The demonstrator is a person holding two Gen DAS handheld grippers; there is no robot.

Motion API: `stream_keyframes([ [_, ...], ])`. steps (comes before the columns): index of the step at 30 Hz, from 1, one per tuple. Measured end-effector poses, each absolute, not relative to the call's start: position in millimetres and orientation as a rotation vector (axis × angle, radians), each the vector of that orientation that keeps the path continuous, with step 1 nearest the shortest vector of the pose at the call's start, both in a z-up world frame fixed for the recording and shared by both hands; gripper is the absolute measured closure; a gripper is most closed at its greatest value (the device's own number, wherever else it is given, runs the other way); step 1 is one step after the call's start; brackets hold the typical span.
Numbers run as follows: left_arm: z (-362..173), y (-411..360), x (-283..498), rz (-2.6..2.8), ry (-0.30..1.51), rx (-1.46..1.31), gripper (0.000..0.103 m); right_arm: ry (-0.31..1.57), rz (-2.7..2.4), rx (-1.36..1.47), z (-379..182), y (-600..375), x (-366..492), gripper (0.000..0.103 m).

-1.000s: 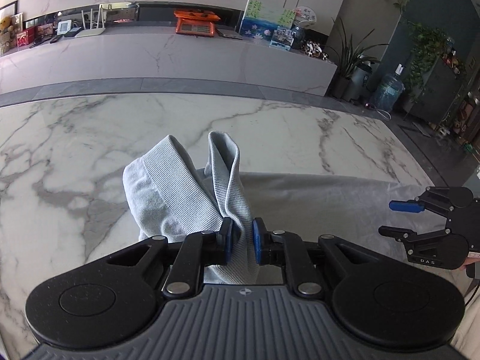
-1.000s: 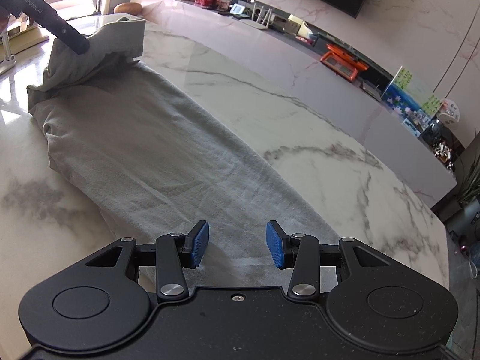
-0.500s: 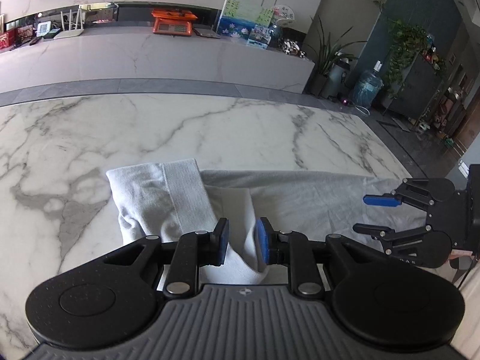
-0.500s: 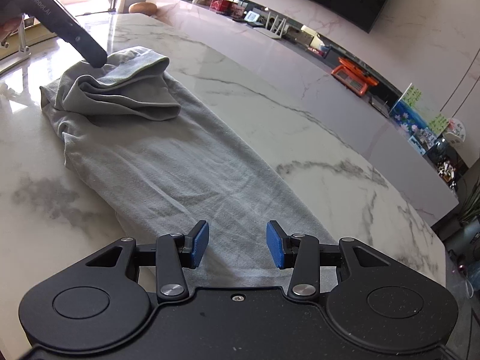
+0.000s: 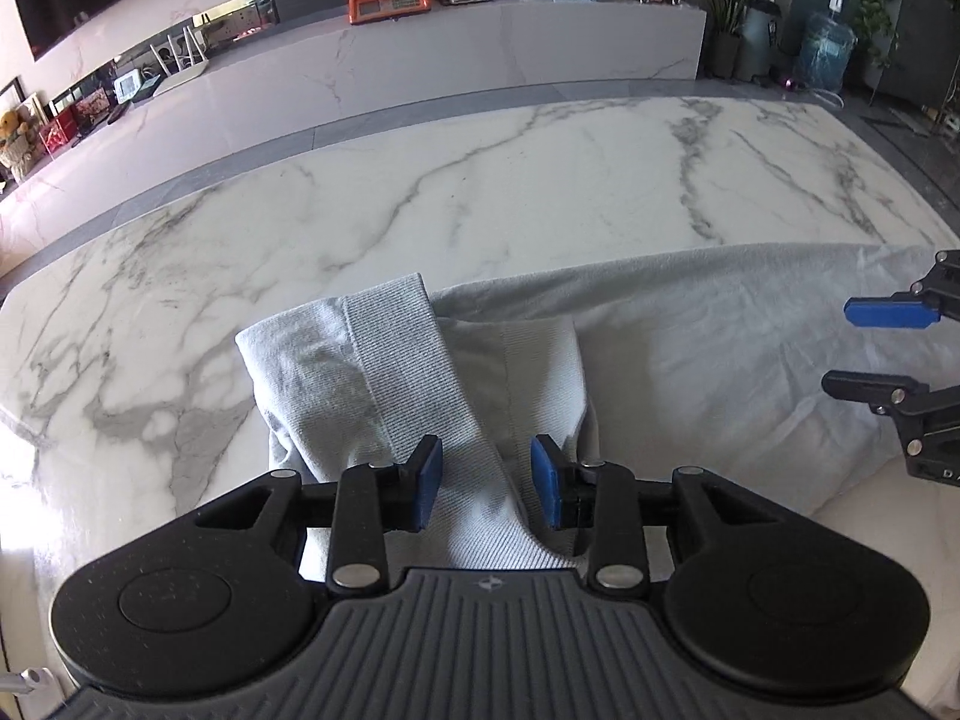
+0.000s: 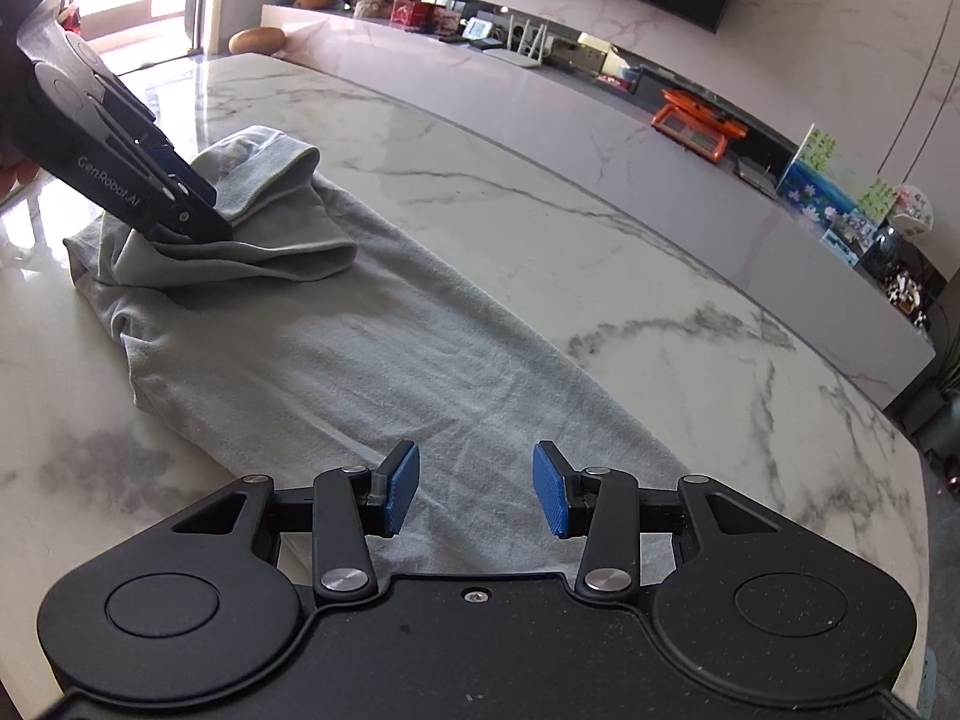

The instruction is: Fold clothes

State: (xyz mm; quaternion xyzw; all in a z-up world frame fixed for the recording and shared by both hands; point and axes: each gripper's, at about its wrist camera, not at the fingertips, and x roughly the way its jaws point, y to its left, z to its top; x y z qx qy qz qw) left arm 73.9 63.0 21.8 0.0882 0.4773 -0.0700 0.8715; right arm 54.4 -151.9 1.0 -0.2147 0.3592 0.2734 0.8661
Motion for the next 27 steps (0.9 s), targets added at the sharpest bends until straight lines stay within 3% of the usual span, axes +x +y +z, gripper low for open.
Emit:
stream_keyframes([
  [8,21.1,76.4,70.6,-0.171,0.989,0.129,0.096,0.834,0.568,-0.402,-9.0,-159.6,58.1,0.064],
  [27,47.8,99.7,52.4,-0.432,0.936,-0.114,0.098,0.854,0.568,-0.413,-11.7,-157.1,56.1,0.062],
])
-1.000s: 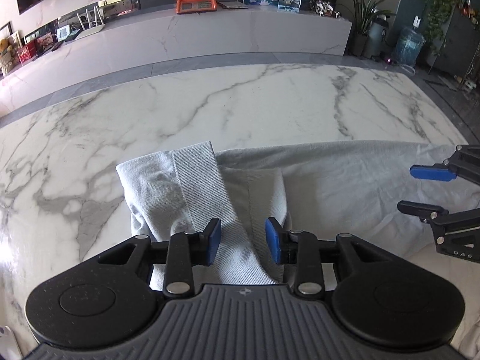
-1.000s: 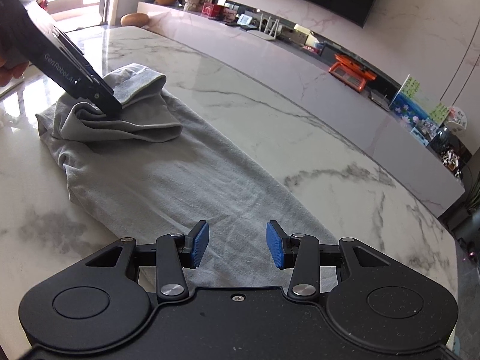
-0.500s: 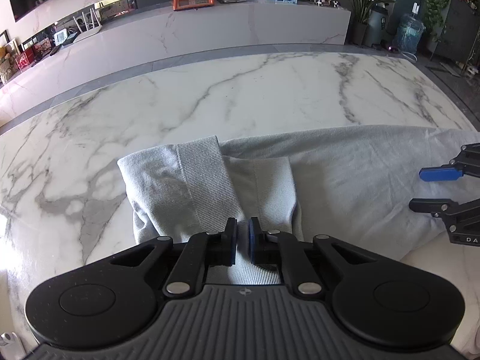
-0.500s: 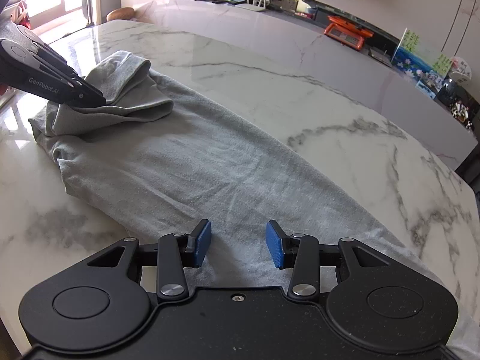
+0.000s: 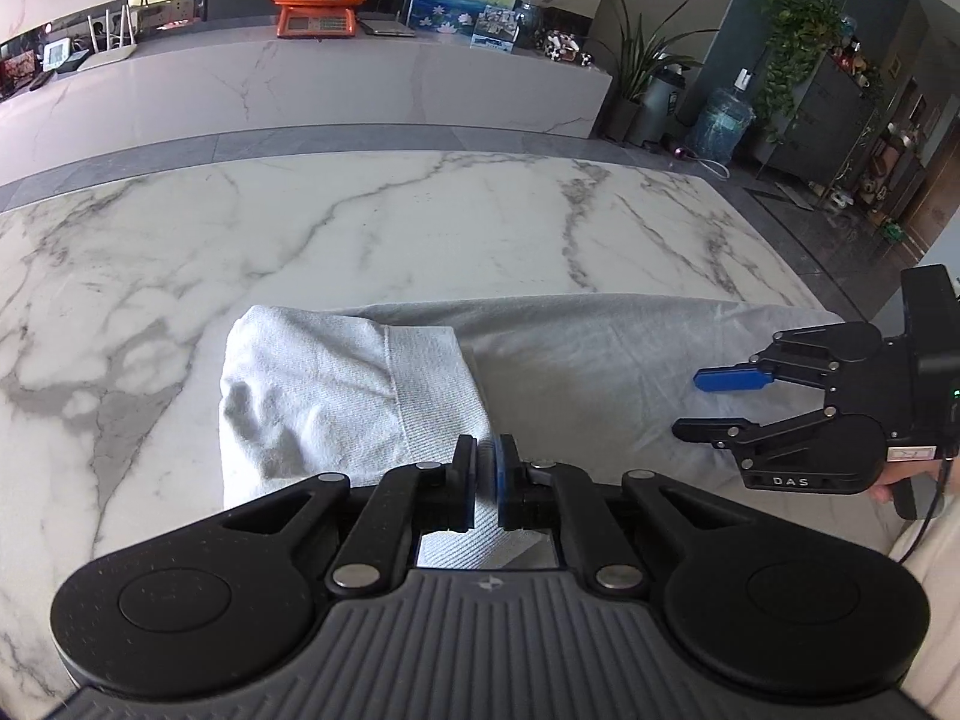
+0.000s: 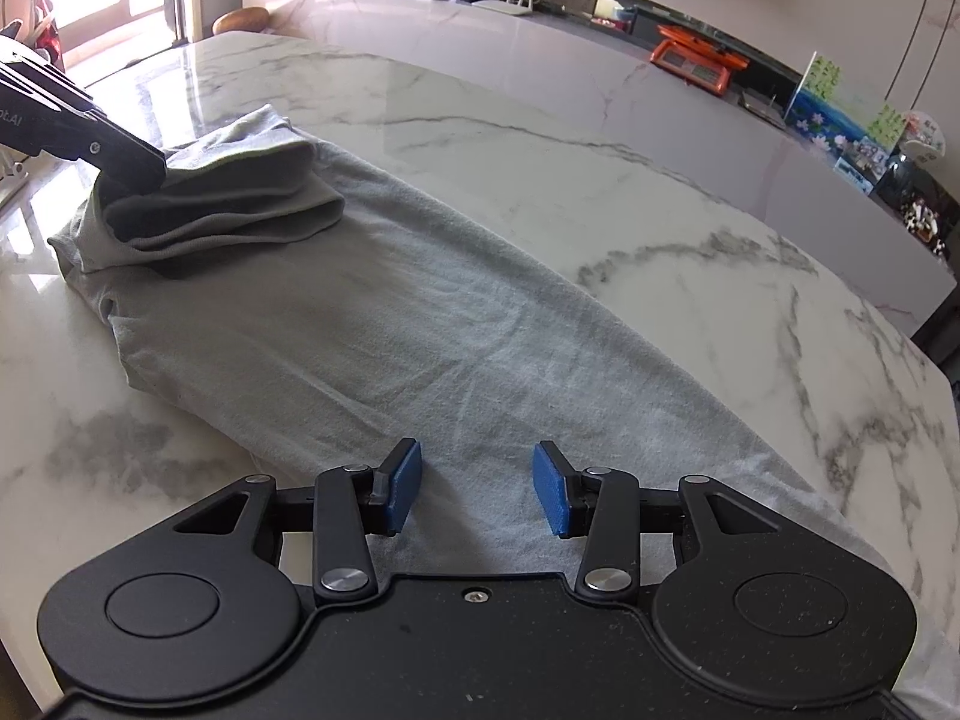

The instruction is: Fold clothes

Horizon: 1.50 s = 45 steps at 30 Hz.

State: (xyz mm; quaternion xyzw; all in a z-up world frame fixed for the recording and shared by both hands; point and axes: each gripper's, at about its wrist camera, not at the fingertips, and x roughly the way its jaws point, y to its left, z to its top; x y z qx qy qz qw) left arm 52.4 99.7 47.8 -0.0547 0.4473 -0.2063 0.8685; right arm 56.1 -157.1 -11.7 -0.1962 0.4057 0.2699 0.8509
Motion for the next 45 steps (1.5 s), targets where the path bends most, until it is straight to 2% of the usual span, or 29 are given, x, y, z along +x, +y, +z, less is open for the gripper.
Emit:
stream_keyframes([
  [6,28.2,90.9,59.9,-0.429,1.001,-0.089,0.097,0.85,0.568,-0.422,-13.4,-154.3,58.5,0.062],
  [8,24.6,87.4,60.2,-0.412,1.007,-0.069,0.094,0.849,0.568,-0.424,-14.0,-154.3,59.5,0.062],
  [9,25.1,86.0,58.9,-0.412,1.003,-0.063,0.091,0.85,0.568,-0.424,-14.0,-154.4,59.7,0.062],
  [13,30.7,81.0,52.8,-0.391,0.974,-0.042,0.062,0.856,0.572,-0.415,-13.5,-155.7,60.3,0.062],
  [18,31.1,53.6,49.8,-0.262,0.975,0.099,0.054,0.852,0.577,-0.439,-13.1,-153.0,58.2,0.062],
  [24,12.1,15.8,52.4,-0.129,1.014,0.302,0.054,0.857,0.582,-0.435,-12.2,-153.3,55.6,0.062],
  [27,7.8,14.8,56.6,-0.094,1.028,0.311,0.056,0.862,0.588,-0.422,-11.8,-155.9,54.9,0.062],
  [30,6.8,20.1,59.9,-0.076,1.037,0.303,0.074,0.866,0.6,-0.417,-11.4,-159.3,53.3,0.062],
  [35,17.4,47.3,61.5,-0.107,1.039,0.156,0.089,0.879,0.618,-0.411,-11.8,-167.3,51.8,0.062],
  [45,80.0,103.6,69.1,-0.057,0.954,-0.021,0.092,0.848,0.613,-0.367,-7.2,-169.4,47.6,0.062],
])
